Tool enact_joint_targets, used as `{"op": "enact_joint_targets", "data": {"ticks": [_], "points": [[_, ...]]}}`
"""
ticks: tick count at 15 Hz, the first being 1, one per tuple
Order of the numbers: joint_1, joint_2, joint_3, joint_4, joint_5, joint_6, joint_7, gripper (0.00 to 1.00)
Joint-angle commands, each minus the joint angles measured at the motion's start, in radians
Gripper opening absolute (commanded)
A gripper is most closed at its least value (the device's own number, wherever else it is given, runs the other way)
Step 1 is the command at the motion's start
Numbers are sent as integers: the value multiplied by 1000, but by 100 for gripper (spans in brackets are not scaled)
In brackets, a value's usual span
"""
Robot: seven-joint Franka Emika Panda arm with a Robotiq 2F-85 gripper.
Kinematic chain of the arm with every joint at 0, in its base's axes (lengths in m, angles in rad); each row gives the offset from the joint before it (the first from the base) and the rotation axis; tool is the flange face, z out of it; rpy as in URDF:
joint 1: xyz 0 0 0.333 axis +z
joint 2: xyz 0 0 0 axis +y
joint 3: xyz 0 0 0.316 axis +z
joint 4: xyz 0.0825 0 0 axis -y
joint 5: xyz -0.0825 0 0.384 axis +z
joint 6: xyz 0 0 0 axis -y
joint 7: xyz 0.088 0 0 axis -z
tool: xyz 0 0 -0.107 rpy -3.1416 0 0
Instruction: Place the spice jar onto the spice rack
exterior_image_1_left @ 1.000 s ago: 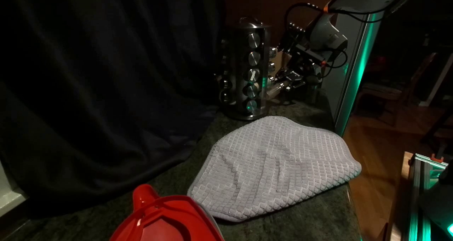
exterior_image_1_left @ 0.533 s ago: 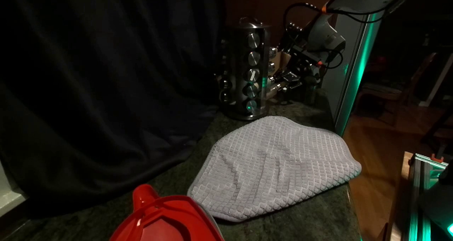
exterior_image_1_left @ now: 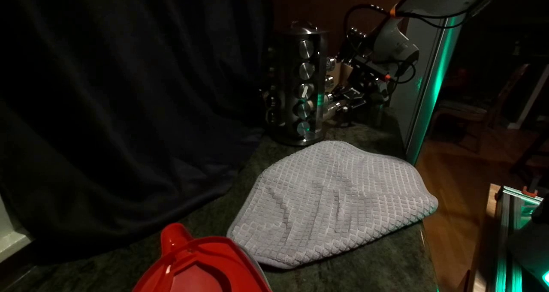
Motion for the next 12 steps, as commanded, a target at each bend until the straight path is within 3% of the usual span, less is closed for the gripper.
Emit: {"op": "enact_joint_targets", "data": {"ticks": [1, 12], "points": [[-7, -2, 1, -13, 18, -37, 6, 24], [-9, 4, 2, -30, 27, -112, 11, 24]]}}
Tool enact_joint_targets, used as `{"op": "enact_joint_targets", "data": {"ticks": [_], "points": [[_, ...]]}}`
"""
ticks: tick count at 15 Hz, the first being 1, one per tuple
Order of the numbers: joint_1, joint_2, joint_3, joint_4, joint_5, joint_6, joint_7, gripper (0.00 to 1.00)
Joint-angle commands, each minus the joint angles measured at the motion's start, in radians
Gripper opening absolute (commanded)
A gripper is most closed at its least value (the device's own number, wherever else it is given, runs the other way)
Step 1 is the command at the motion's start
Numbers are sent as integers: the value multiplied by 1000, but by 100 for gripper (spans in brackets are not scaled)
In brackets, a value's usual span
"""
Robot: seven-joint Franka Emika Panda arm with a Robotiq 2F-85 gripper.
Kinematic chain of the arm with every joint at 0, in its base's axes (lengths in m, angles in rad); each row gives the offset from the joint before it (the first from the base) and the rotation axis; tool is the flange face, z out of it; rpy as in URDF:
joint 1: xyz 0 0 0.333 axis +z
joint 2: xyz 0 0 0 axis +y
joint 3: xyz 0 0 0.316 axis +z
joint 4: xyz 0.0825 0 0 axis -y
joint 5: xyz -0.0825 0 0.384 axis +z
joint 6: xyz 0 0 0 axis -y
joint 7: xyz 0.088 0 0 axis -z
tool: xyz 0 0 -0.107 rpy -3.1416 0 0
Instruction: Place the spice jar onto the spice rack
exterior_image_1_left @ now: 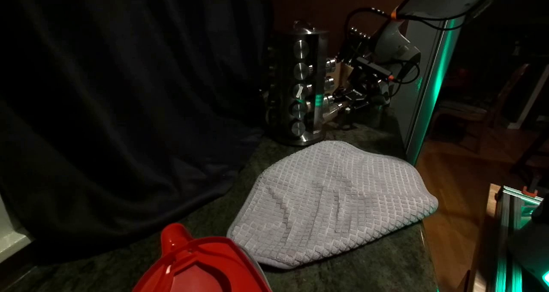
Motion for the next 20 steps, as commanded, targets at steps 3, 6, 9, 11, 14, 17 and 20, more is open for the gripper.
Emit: {"op": "enact_joint_targets", "data": {"ticks": [3, 6, 9, 11, 14, 17, 20], "points": [[4, -3, 2, -17, 43, -13, 18, 24], [6, -8, -1, -24, 53, 3, 19, 24], [4, -16, -6, -33, 72, 13, 20, 24], [5, -21, -10, -39, 86, 23, 20, 24], [7, -22, -13, -45, 104, 38, 21, 24], [9, -17, -12, -40, 114, 43, 20, 24], [14, -12, -7, -34, 123, 50, 17, 24]]}}
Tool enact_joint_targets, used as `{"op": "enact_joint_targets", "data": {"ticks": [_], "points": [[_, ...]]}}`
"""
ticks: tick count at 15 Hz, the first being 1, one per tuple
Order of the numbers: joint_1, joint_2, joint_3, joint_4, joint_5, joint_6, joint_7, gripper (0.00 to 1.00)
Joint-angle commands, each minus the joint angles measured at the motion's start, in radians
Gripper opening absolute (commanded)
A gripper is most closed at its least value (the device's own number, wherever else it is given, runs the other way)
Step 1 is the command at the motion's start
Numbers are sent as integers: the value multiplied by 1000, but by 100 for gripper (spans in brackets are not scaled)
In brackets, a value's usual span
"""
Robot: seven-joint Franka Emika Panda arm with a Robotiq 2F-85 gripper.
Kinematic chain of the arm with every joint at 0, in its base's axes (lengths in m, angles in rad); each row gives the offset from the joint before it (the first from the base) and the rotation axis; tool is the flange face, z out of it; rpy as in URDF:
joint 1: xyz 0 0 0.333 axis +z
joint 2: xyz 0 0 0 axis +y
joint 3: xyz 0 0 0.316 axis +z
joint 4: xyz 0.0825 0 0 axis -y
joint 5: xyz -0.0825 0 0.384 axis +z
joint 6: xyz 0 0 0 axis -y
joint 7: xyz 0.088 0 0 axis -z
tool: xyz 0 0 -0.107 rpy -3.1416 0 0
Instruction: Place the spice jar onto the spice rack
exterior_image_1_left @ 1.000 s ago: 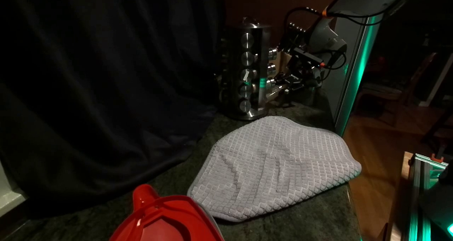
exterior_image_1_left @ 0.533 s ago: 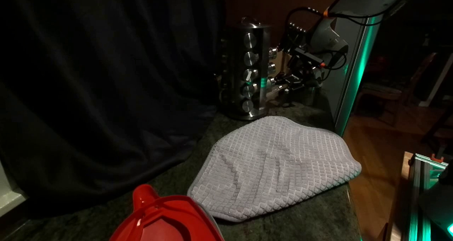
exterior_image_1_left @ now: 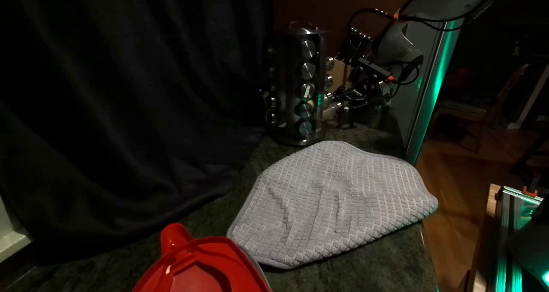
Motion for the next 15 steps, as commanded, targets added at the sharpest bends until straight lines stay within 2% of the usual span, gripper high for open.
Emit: {"op": "enact_joint_targets", "data": {"ticks": [1, 7, 15], "points": [[14, -10, 10, -10, 48, 27, 9, 24], [26, 10, 15, 21, 21, 24, 6, 24], [6, 47, 30, 28, 95, -7, -10, 24]]}}
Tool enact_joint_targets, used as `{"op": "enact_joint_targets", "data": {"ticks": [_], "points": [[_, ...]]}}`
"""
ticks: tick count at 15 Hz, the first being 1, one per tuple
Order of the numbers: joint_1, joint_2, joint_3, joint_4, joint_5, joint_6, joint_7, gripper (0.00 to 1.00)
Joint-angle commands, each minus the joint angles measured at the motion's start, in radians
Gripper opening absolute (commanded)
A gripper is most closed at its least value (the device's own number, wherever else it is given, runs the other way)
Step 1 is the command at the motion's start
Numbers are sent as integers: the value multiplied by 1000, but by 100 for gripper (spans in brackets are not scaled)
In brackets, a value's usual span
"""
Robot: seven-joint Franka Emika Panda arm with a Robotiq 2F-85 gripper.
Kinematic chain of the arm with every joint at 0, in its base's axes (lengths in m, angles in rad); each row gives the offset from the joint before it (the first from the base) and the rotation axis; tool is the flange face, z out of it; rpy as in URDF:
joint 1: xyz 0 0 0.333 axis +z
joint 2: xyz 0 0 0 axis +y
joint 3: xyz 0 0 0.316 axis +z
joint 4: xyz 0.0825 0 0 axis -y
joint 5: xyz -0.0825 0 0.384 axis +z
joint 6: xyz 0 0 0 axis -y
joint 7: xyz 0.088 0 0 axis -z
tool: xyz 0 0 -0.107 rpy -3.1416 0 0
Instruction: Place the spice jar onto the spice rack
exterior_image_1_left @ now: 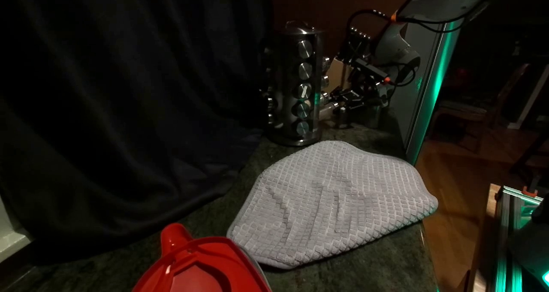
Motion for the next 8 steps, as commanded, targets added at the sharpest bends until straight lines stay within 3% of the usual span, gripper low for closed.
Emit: {"op": "enact_joint_targets", "data": {"ticks": [1, 8], "points": [[-1, 38, 23, 23, 65, -13, -4, 24], [11, 70, 28, 78, 5, -42, -16, 24]]}}
